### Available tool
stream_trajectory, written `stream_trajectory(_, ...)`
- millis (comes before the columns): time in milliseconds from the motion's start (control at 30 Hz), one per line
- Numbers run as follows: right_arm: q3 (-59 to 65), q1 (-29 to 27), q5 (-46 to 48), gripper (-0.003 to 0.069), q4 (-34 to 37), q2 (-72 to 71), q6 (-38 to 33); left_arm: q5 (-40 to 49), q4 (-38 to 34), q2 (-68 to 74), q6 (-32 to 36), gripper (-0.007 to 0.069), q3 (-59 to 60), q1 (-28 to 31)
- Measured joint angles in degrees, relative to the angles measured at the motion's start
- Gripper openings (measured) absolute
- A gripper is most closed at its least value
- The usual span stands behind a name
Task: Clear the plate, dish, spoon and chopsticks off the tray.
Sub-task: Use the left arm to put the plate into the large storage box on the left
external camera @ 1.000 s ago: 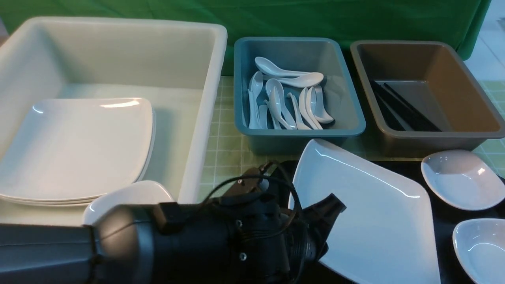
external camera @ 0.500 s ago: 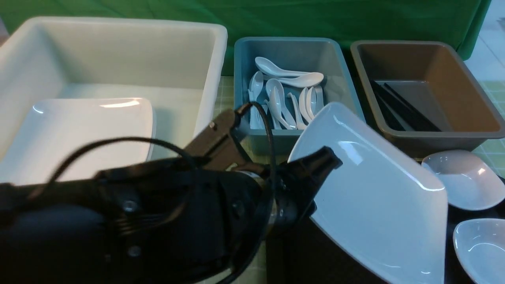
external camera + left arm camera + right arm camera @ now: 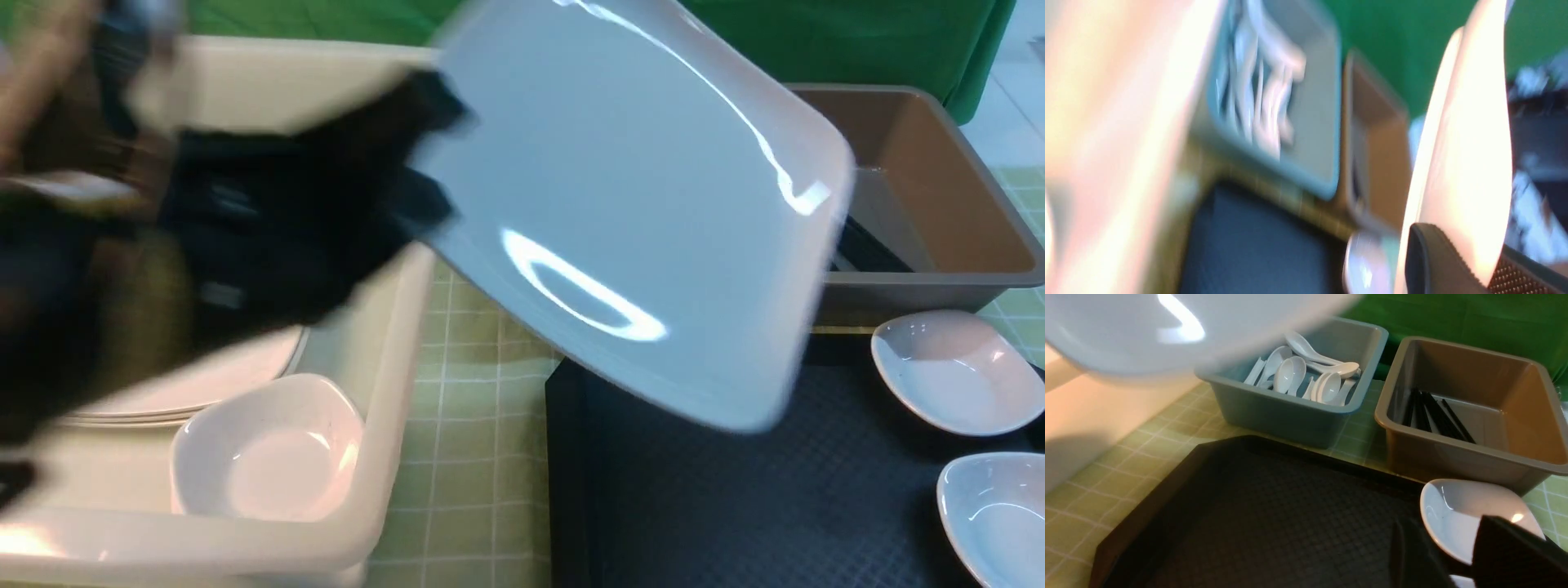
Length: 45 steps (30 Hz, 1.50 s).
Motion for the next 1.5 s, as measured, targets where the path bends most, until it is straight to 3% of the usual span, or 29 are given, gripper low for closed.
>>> stream_trajectory(100, 0.00, 0.00, 0.00, 0.0221, 0.00, 0.00, 0.00, 4.50, 2.33, -6.13, 1.50, 0.0012, 0.00, 0.00)
stream_trajectory(267, 0.00, 0.00, 0.00, 0.0221, 0.00, 0.00, -0.05, 21.93, 7.59, -20.37, 5.66, 0.0011, 0.00, 0.00)
stream_trajectory(367, 0.00, 0.00, 0.00, 0.0221, 0.00, 0.00, -0.05, 27.75, 8.27, -26.07, 7.92, 0.0015, 0.04, 0.00)
stream_trajectory(933, 0.00, 0.00, 0.00, 0.0235, 0.00, 0.00, 0.01, 27.69, 15.66, -29.28, 10.74, 0.0011, -3.53, 0.00)
stream_trajectory(1300, 0.00, 0.00, 0.00, 0.0234, 0.00, 0.00, -0.04, 27.57, 17.54, -21.11, 16.58, 0.0011, -9.76, 0.00)
stream_trajectory(1500, 0.00, 0.00, 0.00, 0.0234, 0.00, 0.00, -0.04, 27.57, 17.39, -18.43, 24.69, 0.0010, -15.24, -0.05)
